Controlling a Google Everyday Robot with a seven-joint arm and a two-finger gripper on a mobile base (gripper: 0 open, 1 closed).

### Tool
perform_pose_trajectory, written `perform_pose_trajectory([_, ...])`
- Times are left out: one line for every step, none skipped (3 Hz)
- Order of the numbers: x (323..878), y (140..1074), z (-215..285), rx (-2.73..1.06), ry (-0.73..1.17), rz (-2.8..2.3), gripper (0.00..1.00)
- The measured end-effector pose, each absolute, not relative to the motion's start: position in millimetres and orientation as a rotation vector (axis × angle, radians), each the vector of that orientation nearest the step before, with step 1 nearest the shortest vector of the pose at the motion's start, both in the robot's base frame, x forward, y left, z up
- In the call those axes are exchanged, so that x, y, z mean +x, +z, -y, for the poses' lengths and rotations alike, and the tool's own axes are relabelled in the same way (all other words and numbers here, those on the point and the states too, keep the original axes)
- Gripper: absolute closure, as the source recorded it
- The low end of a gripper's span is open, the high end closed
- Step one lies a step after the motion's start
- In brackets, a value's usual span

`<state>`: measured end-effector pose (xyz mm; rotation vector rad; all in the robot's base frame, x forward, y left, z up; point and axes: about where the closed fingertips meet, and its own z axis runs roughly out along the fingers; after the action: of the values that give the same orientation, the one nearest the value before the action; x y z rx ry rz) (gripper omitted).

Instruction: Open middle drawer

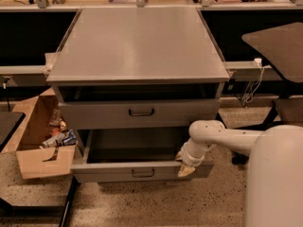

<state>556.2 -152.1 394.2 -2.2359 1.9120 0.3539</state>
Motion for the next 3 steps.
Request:
perform_pose_trajectory([556.1, 394.2, 152.1, -2.236, 0.354, -1.912, 0.04])
perform_pose_trajectory([556.1, 394.2, 152.0, -2.236, 0.354, -1.912, 0.00])
perform_pose_trajectory([552.1, 393.3, 151.9, -2.242, 0.374, -1.913, 0.00])
